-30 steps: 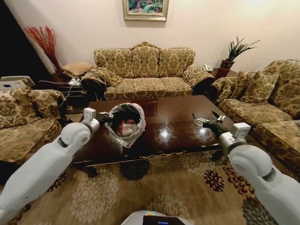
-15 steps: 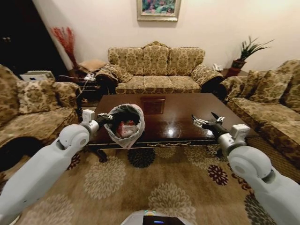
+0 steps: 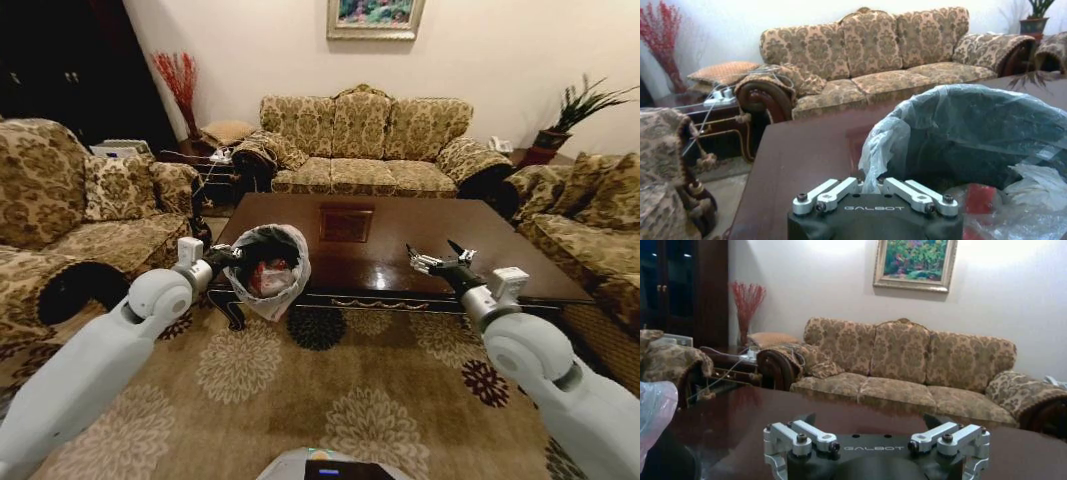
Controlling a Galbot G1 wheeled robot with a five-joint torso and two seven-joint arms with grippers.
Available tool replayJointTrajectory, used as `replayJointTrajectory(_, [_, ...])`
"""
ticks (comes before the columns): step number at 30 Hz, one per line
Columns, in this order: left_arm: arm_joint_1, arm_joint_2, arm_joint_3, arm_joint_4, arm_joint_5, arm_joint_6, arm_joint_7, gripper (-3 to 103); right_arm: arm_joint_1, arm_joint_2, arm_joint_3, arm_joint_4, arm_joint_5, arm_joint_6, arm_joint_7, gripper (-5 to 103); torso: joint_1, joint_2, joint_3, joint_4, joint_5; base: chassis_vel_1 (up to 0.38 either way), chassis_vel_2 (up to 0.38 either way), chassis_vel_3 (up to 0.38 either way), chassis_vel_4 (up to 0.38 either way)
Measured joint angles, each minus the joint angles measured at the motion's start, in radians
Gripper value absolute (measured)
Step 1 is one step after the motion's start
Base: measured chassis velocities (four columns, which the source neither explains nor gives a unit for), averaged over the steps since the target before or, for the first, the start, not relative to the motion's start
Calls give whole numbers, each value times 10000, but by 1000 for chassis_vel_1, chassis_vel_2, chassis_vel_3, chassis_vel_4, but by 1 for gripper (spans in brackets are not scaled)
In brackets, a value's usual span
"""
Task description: Move to the front of the table and place the trash on the table into the trash bin.
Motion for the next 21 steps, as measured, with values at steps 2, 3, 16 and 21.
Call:
replayJointTrajectory(2, [1, -9, 0, -11, 0, 2, 1, 3, -4, 2, 0, -2, -10, 22, -12, 100, -52, -118, -68, 0, 0, 52, 14, 45, 41])
replayJointTrajectory(3, [1, -9, 0, -11, 0, 2, 1, 3, -4, 2, 0, -2, -10, 22, -12, 100, -52, -118, -68, 0, 0, 52, 14, 51, 41])
replayJointTrajectory(16, [-74, -2, 112, -19, -12, 12, 11, 3, -154, 98, 51, 175, -144, -279, 99, 100, -300, -710, -406, 0, -1, 38, 15, 15, 30])
replayJointTrajectory(21, [-112, 10, 146, -19, -20, 13, 36, 3, -177, 119, 67, 202, -172, -390, 163, 100, -395, -930, -531, 1, -1, 93, -16, -21, 110])
